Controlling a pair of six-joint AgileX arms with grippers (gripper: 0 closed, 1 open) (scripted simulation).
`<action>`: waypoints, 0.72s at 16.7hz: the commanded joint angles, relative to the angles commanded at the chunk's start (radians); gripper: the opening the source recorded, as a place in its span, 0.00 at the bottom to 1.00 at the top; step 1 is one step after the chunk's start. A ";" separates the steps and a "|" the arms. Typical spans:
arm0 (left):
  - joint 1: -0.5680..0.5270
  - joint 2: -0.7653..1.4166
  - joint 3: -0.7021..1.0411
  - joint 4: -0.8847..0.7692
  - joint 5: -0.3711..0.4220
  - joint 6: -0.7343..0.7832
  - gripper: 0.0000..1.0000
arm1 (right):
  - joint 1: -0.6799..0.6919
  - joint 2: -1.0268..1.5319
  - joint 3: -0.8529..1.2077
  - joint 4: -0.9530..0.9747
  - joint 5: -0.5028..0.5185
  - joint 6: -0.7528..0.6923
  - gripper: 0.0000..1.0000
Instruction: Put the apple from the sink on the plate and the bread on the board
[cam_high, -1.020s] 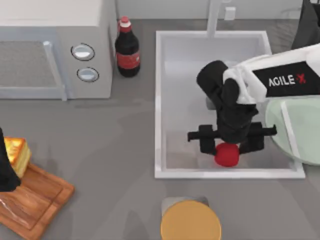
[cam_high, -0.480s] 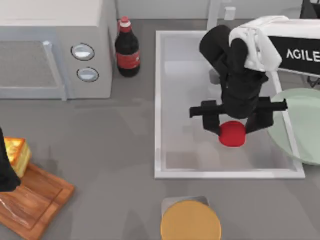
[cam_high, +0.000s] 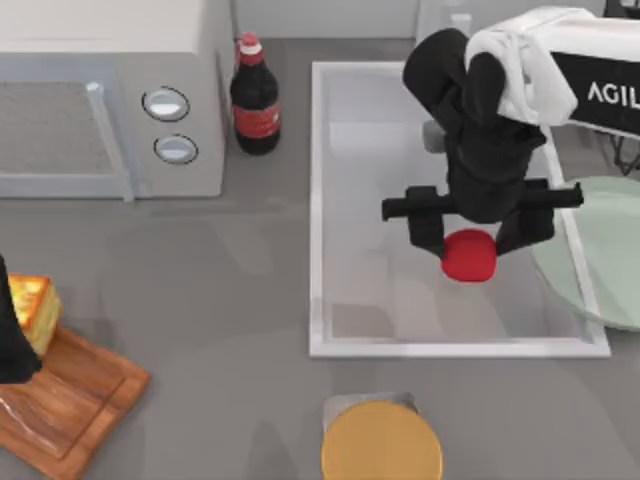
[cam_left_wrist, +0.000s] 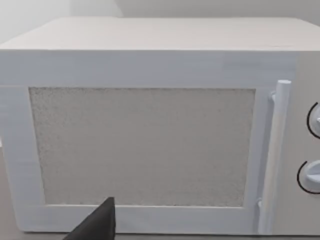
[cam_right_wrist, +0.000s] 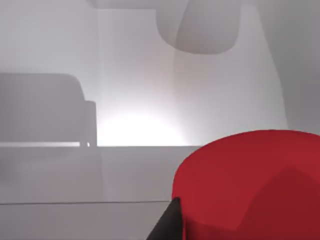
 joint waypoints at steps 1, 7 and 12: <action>0.000 0.000 0.000 0.000 0.000 0.000 1.00 | -0.005 -0.008 0.009 -0.005 0.000 -0.004 0.00; 0.000 0.000 0.000 0.000 0.000 0.000 1.00 | -0.123 -0.040 0.091 -0.107 -0.017 -0.097 0.00; 0.000 0.000 0.000 0.000 0.000 0.000 1.00 | -0.270 -0.050 0.146 -0.214 -0.050 -0.233 0.00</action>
